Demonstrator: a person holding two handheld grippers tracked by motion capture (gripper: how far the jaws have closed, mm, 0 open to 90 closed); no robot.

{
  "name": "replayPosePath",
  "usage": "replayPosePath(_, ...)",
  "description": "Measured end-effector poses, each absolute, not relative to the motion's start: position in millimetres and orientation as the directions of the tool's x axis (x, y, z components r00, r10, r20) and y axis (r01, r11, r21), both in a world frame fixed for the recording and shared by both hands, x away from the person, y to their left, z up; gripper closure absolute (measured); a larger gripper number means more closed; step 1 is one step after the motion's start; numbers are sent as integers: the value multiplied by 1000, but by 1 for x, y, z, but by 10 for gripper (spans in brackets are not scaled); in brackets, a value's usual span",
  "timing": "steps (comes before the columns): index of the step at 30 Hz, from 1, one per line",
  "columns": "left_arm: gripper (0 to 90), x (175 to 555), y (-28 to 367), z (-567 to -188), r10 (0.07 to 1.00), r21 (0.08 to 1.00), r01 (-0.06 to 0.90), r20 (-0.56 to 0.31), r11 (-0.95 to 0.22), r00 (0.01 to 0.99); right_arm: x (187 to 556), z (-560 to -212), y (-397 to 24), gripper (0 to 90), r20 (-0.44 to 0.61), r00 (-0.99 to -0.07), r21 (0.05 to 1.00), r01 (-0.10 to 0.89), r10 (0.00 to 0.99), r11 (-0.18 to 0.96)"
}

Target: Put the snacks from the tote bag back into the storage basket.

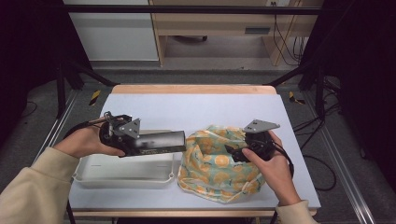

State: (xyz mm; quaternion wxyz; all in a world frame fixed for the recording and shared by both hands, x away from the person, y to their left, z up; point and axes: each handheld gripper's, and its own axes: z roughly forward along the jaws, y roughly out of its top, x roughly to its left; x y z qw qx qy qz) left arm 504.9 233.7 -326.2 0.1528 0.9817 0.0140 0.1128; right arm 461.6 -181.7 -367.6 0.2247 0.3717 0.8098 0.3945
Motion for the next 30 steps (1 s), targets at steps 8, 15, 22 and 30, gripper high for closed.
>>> replayPosePath(8, 433, 504, 247, -324, 81, 302, 8, 230, -953, 970, 445, -376, -207, 84, -70, -560, 827, 430, 826, 362)
replayPosePath(15, 433, 502, 264, -325, 97, 289, 24, 241, -957, 966, 434, -390, -234, 85, -48, -471, 831, 470, 881, 296)
replayPosePath(22, 433, 505, 280, -331, 130, 295, 54, 243, -954, 961, 426, -401, -251, 91, -77, -379, 837, 478, 922, 267)
replayPosePath(30, 433, 505, 289, -339, 128, 296, 53, 240, -954, 962, 412, -407, -273, 117, -67, -244, 868, 464, 968, 177)
